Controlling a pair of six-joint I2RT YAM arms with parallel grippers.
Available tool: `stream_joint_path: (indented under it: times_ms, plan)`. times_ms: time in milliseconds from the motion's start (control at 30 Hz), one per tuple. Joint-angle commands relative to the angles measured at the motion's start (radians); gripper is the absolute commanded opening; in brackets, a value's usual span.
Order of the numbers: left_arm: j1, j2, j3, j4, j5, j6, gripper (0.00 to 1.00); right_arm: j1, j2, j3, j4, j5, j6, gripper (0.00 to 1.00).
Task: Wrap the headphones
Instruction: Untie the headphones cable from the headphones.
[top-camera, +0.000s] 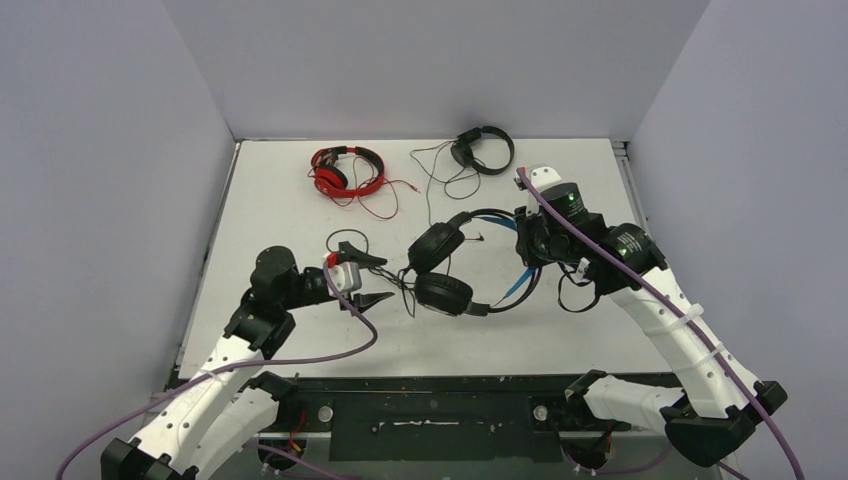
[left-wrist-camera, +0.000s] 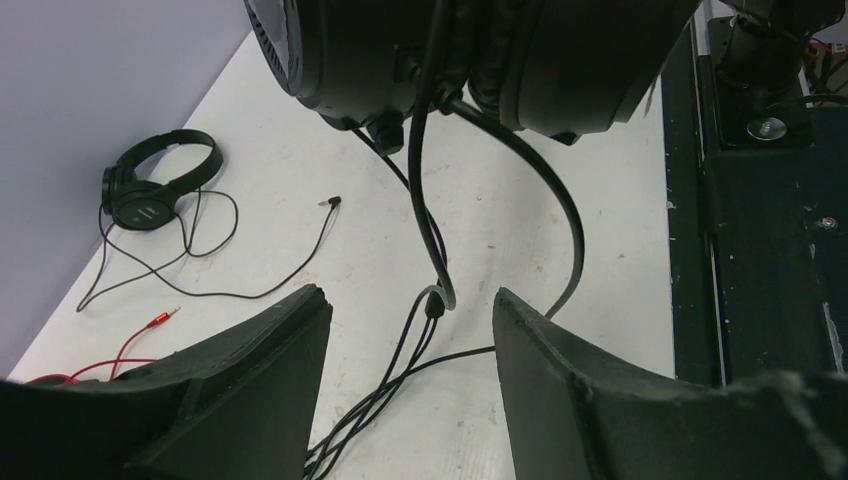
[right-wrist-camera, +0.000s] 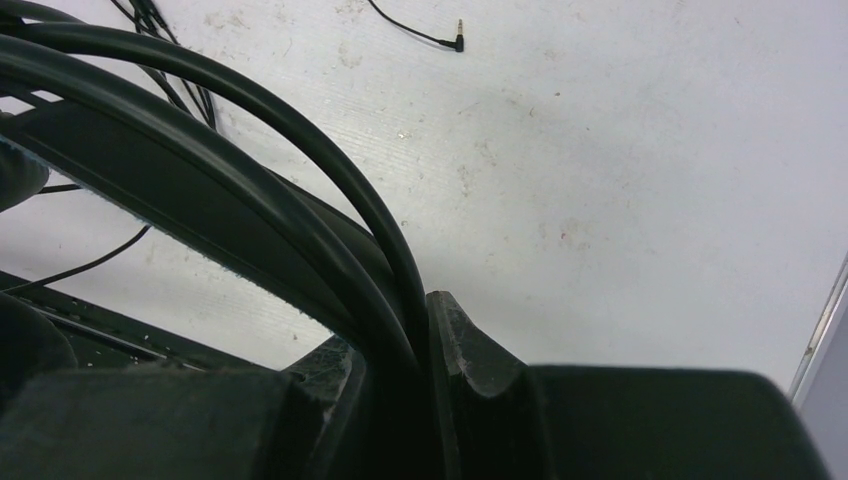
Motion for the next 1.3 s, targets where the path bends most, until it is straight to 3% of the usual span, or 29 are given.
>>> stream_joint_path:
  times_ms: [0, 333, 500, 533, 600, 633, 667, 733, 900, 967, 1133, 1267]
  plan:
    - [-0.007, -0.037, 0.012, 0.004, 0.022, -0.014, 0.59, -0.001, 0.003, 0.029, 0.076, -0.019, 0.018, 0.00]
    - [-0.045, 0.066, -0.004, 0.189, -0.033, -0.143, 0.56, -0.001, 0.007, 0.023, 0.091, -0.036, 0.019, 0.00]
    - [-0.065, 0.104, 0.005, 0.231, -0.064, -0.180, 0.49, -0.002, 0.003, 0.017, 0.095, -0.042, 0.023, 0.00]
    - [-0.070, 0.109, 0.006, 0.242, -0.075, -0.188, 0.46, -0.003, 0.002, 0.015, 0.097, -0.044, 0.024, 0.00]
    - [-0.075, 0.120, 0.013, 0.257, -0.106, -0.205, 0.28, -0.002, 0.000, 0.007, 0.101, -0.046, 0.026, 0.00]
    - [-0.076, 0.125, 0.020, 0.259, -0.131, -0.215, 0.11, -0.002, 0.000, 0.004, 0.103, -0.047, 0.028, 0.00]
    - [-0.076, 0.130, 0.033, 0.252, -0.189, -0.229, 0.00, -0.002, 0.000, 0.001, 0.104, -0.047, 0.029, 0.00]
    - [-0.074, 0.135, 0.069, 0.237, -0.347, -0.308, 0.00, -0.002, -0.002, -0.007, 0.102, -0.036, 0.033, 0.00]
    - [-0.031, 0.129, 0.227, 0.077, -0.908, -0.527, 0.00, -0.002, 0.006, -0.029, 0.076, 0.012, 0.043, 0.00]
    - [0.013, 0.136, 0.261, 0.006, -1.032, -0.584, 0.00, -0.003, 0.004, -0.041, 0.077, 0.014, 0.045, 0.00]
    - [0.155, 0.192, 0.319, -0.241, -1.170, -0.696, 0.00, -0.004, -0.005, -0.046, 0.077, 0.044, 0.058, 0.00]
    - [0.172, 0.168, 0.270, -0.266, -1.151, -0.657, 0.00, -0.007, -0.010, -0.037, 0.076, 0.076, 0.074, 0.00]
